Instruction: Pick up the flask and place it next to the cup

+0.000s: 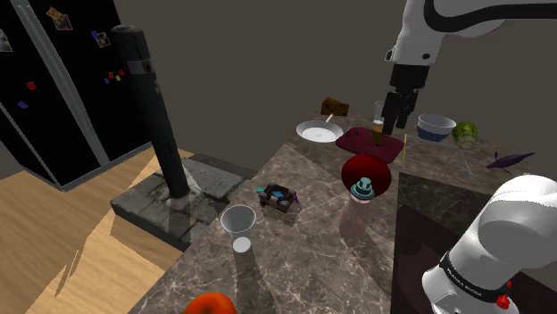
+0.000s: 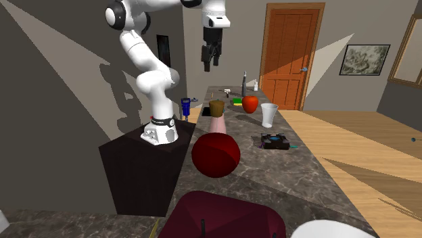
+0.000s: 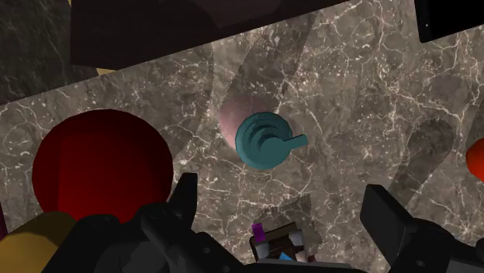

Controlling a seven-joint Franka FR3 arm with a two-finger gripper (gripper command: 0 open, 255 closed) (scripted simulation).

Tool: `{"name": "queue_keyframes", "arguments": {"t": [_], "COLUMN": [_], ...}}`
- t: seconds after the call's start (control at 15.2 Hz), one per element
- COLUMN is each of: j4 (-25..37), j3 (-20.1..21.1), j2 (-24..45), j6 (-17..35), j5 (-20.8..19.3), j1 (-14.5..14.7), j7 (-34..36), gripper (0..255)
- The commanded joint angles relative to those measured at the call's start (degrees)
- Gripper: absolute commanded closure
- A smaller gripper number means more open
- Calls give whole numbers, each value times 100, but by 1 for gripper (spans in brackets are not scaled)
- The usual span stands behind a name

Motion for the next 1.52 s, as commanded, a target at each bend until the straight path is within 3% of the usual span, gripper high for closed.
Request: {"name": "queue_keyframes", "arguments": {"t": [0.0, 0.59, 1.12, 1.45], "j4": [0, 556, 1476, 1081], "j3": [0, -677, -1164, -1170], "j2": [0, 1470, 2947, 2936], "j6": [0, 751, 1240, 1624], "j5": [0, -656, -912, -921], "j1": [0, -233, -393, -402], "j7": [0, -1024, -1839, -1834], "gripper": [0, 0, 0, 0]}}
